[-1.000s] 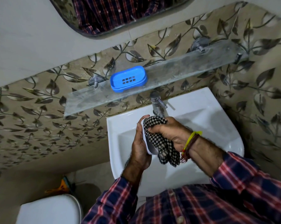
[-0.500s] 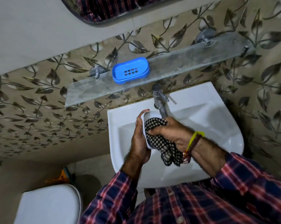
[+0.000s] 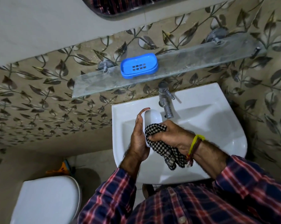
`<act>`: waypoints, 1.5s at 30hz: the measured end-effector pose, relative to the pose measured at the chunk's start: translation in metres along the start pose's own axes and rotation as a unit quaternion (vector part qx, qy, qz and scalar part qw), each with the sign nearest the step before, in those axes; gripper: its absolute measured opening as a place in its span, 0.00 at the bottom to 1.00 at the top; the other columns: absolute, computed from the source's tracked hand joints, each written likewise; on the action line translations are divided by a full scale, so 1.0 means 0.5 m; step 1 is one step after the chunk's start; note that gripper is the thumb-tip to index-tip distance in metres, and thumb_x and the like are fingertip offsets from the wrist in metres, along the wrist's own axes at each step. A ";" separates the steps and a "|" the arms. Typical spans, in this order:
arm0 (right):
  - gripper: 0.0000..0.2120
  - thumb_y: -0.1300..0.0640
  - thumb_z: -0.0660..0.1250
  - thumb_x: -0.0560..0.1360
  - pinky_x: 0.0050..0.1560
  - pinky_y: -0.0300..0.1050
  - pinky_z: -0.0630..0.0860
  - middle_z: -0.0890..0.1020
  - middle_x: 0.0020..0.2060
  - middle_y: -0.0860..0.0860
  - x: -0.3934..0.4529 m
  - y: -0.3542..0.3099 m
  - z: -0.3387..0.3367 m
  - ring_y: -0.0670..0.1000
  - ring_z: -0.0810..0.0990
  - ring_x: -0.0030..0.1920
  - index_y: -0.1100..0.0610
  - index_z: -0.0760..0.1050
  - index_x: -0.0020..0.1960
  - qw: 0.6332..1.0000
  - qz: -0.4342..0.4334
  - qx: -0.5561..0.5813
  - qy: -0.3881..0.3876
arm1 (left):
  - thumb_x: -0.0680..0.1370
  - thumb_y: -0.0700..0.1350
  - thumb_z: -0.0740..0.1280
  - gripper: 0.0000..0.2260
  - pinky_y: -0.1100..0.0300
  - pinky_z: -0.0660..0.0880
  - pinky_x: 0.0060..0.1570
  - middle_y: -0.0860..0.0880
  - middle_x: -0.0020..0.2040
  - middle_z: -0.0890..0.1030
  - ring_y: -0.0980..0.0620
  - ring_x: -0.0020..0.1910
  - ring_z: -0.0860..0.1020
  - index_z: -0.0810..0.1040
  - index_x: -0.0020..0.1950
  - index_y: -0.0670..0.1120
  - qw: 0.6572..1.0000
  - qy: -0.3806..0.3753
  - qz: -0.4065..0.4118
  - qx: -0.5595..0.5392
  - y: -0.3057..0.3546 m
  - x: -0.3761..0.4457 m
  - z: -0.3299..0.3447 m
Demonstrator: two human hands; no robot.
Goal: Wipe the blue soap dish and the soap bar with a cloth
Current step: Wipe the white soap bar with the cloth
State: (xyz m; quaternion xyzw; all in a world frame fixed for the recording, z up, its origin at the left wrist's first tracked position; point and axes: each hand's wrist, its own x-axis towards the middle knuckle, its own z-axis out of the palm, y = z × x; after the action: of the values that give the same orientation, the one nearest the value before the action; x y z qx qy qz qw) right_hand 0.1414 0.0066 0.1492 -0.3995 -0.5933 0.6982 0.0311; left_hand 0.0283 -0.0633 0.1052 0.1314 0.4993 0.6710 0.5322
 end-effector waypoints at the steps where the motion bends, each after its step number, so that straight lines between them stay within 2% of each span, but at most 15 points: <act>1: 0.07 0.64 0.72 0.72 0.41 0.52 0.81 0.84 0.38 0.60 -0.002 0.000 -0.001 0.55 0.83 0.37 0.65 0.81 0.49 1.000 -0.003 -0.012 -0.010 | 0.84 0.60 0.54 0.19 0.50 0.82 0.48 0.44 0.54 0.84 0.45 0.52 0.84 0.73 0.69 0.52 1.000 -0.001 -0.001 0.001 0.005 0.001 -0.001; 6: 0.07 0.58 0.73 0.68 0.48 0.57 0.83 0.87 0.40 0.59 -0.002 0.007 0.005 0.59 0.86 0.42 0.58 0.83 0.45 0.996 -0.010 -0.092 -0.005 | 0.84 0.61 0.55 0.19 0.50 0.82 0.48 0.43 0.53 0.84 0.44 0.51 0.84 0.75 0.67 0.54 1.000 -0.010 -0.014 0.018 0.009 -0.008 0.000; 10: 0.04 0.60 0.73 0.72 0.44 0.52 0.82 0.86 0.37 0.56 -0.006 0.011 0.004 0.54 0.85 0.38 0.60 0.83 0.44 0.993 -0.039 -0.107 -0.028 | 0.80 0.62 0.59 0.21 0.52 0.82 0.49 0.46 0.54 0.83 0.46 0.52 0.83 0.75 0.68 0.52 0.999 -0.003 -0.008 0.037 0.025 -0.007 -0.006; 13: 0.04 0.60 0.72 0.72 0.45 0.55 0.83 0.86 0.39 0.59 -0.005 0.011 0.007 0.59 0.86 0.42 0.61 0.82 0.43 0.986 -0.062 -0.153 -0.022 | 0.81 0.62 0.57 0.21 0.52 0.82 0.51 0.46 0.57 0.81 0.46 0.54 0.82 0.75 0.68 0.52 0.998 0.006 -0.002 0.062 0.026 -0.008 -0.004; 16: 0.04 0.61 0.72 0.74 0.43 0.54 0.83 0.86 0.39 0.61 -0.006 0.016 0.009 0.57 0.85 0.39 0.62 0.82 0.44 0.983 -0.084 -0.157 -0.040 | 0.84 0.60 0.54 0.19 0.53 0.82 0.50 0.47 0.57 0.82 0.46 0.54 0.81 0.76 0.66 0.53 0.998 0.012 -0.001 0.069 0.026 -0.010 -0.009; 22: 0.03 0.59 0.71 0.73 0.44 0.54 0.83 0.86 0.38 0.56 -0.005 0.031 0.016 0.55 0.85 0.40 0.59 0.83 0.43 0.962 -0.130 -0.239 -0.018 | 0.84 0.58 0.54 0.22 0.52 0.79 0.53 0.42 0.63 0.77 0.42 0.60 0.77 0.73 0.71 0.48 0.996 0.017 -0.002 0.083 0.031 -0.016 -0.005; 25: 0.02 0.61 0.71 0.72 0.44 0.51 0.82 0.86 0.38 0.53 -0.009 0.035 0.010 0.53 0.85 0.41 0.58 0.83 0.44 0.956 -0.154 -0.251 -0.019 | 0.84 0.60 0.53 0.21 0.52 0.79 0.50 0.45 0.62 0.78 0.43 0.58 0.77 0.75 0.68 0.52 0.998 0.006 -0.004 0.064 0.041 -0.015 -0.009; 27: 0.04 0.61 0.71 0.70 0.43 0.48 0.80 0.85 0.38 0.49 -0.012 0.036 0.008 0.53 0.84 0.42 0.54 0.82 0.43 0.942 -0.156 -0.297 0.006 | 0.84 0.60 0.53 0.21 0.53 0.80 0.49 0.46 0.60 0.79 0.44 0.56 0.79 0.75 0.69 0.51 0.997 0.004 -0.003 0.072 0.037 -0.017 -0.006; 31: 0.05 0.61 0.69 0.70 0.47 0.51 0.80 0.81 0.40 0.47 -0.023 0.035 0.016 0.55 0.82 0.47 0.52 0.81 0.42 0.926 -0.184 -0.329 -0.004 | 0.82 0.61 0.55 0.24 0.49 0.78 0.55 0.45 0.64 0.77 0.43 0.61 0.77 0.74 0.71 0.48 0.996 0.027 0.012 0.085 0.035 -0.015 -0.009; 35: 0.11 0.60 0.65 0.71 0.46 0.53 0.78 0.79 0.44 0.48 -0.024 0.043 0.018 0.57 0.81 0.49 0.49 0.81 0.48 0.871 -0.214 -0.438 0.057 | 0.84 0.59 0.54 0.21 0.48 0.77 0.62 0.47 0.69 0.78 0.45 0.66 0.77 0.75 0.70 0.51 0.992 0.041 0.025 0.112 0.032 -0.012 -0.009; 37: 0.10 0.60 0.64 0.72 0.44 0.53 0.78 0.78 0.44 0.49 -0.026 0.048 0.030 0.59 0.80 0.49 0.48 0.80 0.47 0.866 -0.219 -0.447 0.052 | 0.86 0.55 0.52 0.18 0.51 0.76 0.63 0.52 0.66 0.81 0.50 0.65 0.78 0.77 0.68 0.52 0.987 0.047 0.045 0.144 0.020 -0.010 -0.010; 39: 0.11 0.59 0.65 0.73 0.44 0.52 0.77 0.77 0.45 0.48 -0.030 0.053 0.032 0.58 0.79 0.50 0.47 0.81 0.50 0.866 -0.228 -0.444 0.033 | 0.86 0.55 0.53 0.18 0.48 0.76 0.65 0.51 0.67 0.80 0.48 0.67 0.77 0.77 0.68 0.52 0.987 0.053 0.047 0.146 0.022 -0.010 -0.018; 41: 0.14 0.59 0.64 0.73 0.43 0.51 0.77 0.77 0.46 0.48 -0.029 0.054 0.022 0.58 0.79 0.50 0.45 0.80 0.54 0.844 -0.249 -0.473 0.046 | 0.84 0.59 0.54 0.20 0.50 0.78 0.62 0.50 0.68 0.79 0.48 0.67 0.78 0.76 0.69 0.53 0.987 0.050 0.042 0.150 0.028 -0.013 -0.018; 43: 0.17 0.59 0.63 0.73 0.44 0.52 0.76 0.77 0.48 0.49 -0.029 0.050 0.022 0.59 0.80 0.49 0.43 0.79 0.57 0.817 -0.258 -0.512 0.061 | 0.83 0.60 0.55 0.20 0.58 0.80 0.55 0.53 0.65 0.81 0.52 0.63 0.80 0.77 0.69 0.54 0.985 0.041 0.044 0.159 0.027 -0.015 -0.013; 45: 0.17 0.59 0.63 0.73 0.43 0.53 0.77 0.75 0.49 0.49 -0.029 0.045 0.026 0.59 0.79 0.49 0.44 0.78 0.57 0.808 -0.266 -0.525 0.037 | 0.83 0.61 0.56 0.20 0.58 0.80 0.54 0.53 0.64 0.82 0.51 0.62 0.81 0.78 0.68 0.55 0.986 0.043 0.038 0.155 0.030 -0.013 -0.013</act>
State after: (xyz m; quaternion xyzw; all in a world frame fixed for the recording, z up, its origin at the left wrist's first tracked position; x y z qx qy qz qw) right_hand 0.1534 -0.0180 0.1371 -0.2073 -0.9507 0.2295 0.0231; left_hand 0.0175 -0.0711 0.1164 0.2025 0.6142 0.6101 0.4577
